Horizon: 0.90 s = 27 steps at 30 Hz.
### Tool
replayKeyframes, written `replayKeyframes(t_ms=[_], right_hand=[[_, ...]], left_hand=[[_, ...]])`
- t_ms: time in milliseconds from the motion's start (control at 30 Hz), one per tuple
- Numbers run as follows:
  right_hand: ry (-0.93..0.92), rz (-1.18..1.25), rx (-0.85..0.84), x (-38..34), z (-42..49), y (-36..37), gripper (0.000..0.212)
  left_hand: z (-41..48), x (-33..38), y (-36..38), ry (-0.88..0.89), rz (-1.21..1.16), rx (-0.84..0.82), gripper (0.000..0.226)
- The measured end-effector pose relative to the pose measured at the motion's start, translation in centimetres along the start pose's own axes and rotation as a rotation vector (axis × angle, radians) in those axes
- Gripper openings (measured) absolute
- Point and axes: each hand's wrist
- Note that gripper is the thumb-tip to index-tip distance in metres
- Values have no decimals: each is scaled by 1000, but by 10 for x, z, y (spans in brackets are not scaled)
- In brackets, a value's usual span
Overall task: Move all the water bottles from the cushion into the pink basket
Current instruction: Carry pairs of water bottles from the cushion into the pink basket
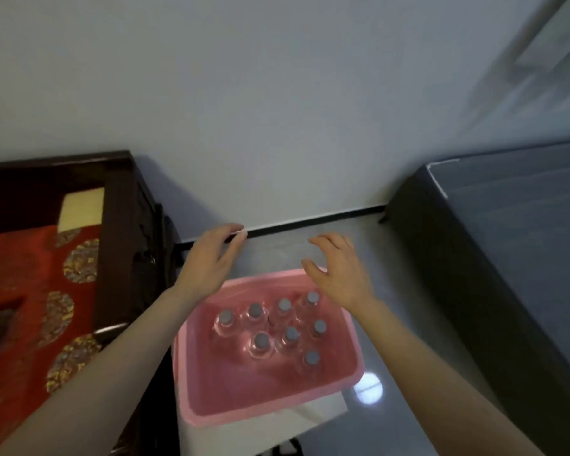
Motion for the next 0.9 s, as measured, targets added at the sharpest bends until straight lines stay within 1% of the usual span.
replayKeyframes(t_ms=[100,167,233,300,400,500,533,633,733,800,900], right_hand=[[-85,-23,138,-32,22,-38,56],[-144,-48,200,-53,32,-63,62],[-195,-42,239,-70,38,-83,65],[-235,-3,261,-87,38,-97,61],[-320,94,269,-112,28,-107,58],[-431,218,195,-145,11,-99,57],[-442,260,171,-154,6,-95,57],[-519,352,58,-198,-24,-65,56],[-579,418,-71,-241,-58,-32,57],[-654,439,-146,-274,-82,-12,56],[-769,421,-225,-327,-118,11,55]], left_hand=[[9,38,-46,10,-20,146,43],[6,53,-80,33,22,231,44],[-2,61,-111,44,67,335,49],[-19,68,-140,28,98,442,49],[-68,80,-175,-28,94,578,47],[-142,83,-201,-122,97,725,46],[-164,83,-206,-149,100,754,46],[-258,74,-225,-313,145,844,47],[-348,59,-243,-482,130,953,46],[-407,54,-255,-573,110,1080,46],[-494,53,-268,-658,133,1236,42]])
Point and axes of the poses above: each hand's wrist, its own z-axis towards the middle knuckle, its own y-axis out of the palm, x = y × z, and after that the axes turned 3 degrees about -z, right-handed
